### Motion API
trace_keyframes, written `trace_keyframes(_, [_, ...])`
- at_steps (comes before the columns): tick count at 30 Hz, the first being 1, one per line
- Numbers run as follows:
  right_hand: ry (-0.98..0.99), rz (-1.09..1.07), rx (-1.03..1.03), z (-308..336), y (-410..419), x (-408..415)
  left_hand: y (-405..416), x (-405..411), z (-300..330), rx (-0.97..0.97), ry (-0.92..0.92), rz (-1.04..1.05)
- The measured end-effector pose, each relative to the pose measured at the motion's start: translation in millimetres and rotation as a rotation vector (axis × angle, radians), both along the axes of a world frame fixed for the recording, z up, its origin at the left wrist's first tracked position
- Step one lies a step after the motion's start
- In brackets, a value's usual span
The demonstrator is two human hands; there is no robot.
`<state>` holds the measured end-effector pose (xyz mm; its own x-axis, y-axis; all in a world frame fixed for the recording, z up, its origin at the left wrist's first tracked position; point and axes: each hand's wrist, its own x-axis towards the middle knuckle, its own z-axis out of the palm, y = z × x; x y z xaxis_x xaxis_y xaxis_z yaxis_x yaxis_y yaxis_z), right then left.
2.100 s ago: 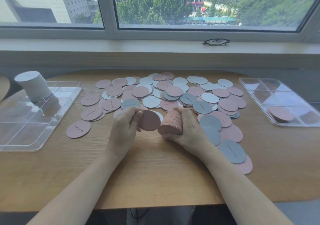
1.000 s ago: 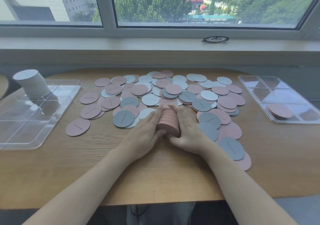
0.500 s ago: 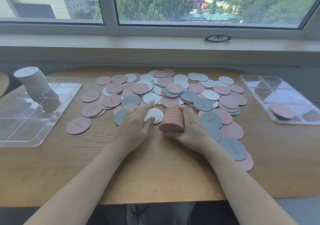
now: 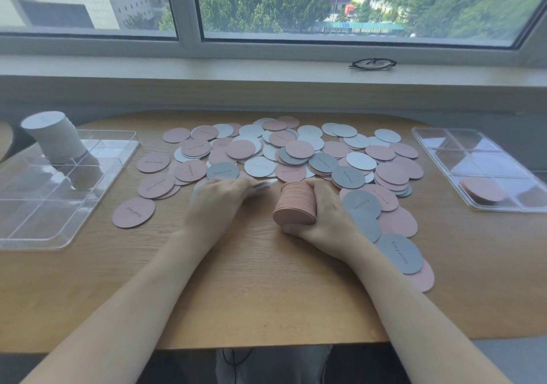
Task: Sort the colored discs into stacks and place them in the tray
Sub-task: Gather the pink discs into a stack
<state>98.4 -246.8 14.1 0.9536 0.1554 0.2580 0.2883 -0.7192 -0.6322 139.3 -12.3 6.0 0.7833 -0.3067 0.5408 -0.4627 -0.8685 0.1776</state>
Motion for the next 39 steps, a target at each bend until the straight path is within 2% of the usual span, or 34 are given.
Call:
trace_keyframes(2, [0.013, 0.002, 0.001, 2, 0, -1, 0, -3, 3, -0.035, -0.029, 0.036])
trace_keyframes(6, [0.021, -0.001, 0.0, 2, 0, -1, 0, -7, 3, -0.171, 0.055, -0.034])
trace_keyframes(11, [0.022, -0.001, -0.006, 3, 0, -2, -1, -5, 1, -0.149, 0.011, -0.059])
trace_keyframes(14, [0.027, -0.002, -0.004, 3, 1, -2, 2, -2, -5, -0.15, -0.033, 0.016])
trace_keyframes(17, [0.023, 0.003, -0.002, 3, 1, -2, 3, -2, -7, -0.04, -0.069, 0.203])
trace_keyframes(19, [0.021, 0.006, 0.001, 4, 1, -2, 5, -4, -6, 0.016, -0.049, 0.253])
trace_keyframes(24, [0.019, 0.009, -0.008, 2, 0, -1, 6, -5, -9, 0.107, 0.052, 0.003])
trace_keyframes(26, [0.022, 0.01, -0.005, 2, 0, -1, 5, -1, -11, 0.114, 0.064, -0.005])
trace_keyframes(33, [0.023, 0.004, 0.0, 2, 1, -1, -1, 3, -12, 0.179, -0.078, 0.028])
trace_keyframes(36, [0.019, 0.001, -0.002, 3, 1, -2, 1, 1, -9, 0.112, -0.059, 0.063])
trace_keyframes(39, [0.017, -0.005, 0.002, 3, 1, -2, 1, -6, -5, -0.04, -0.049, 0.038])
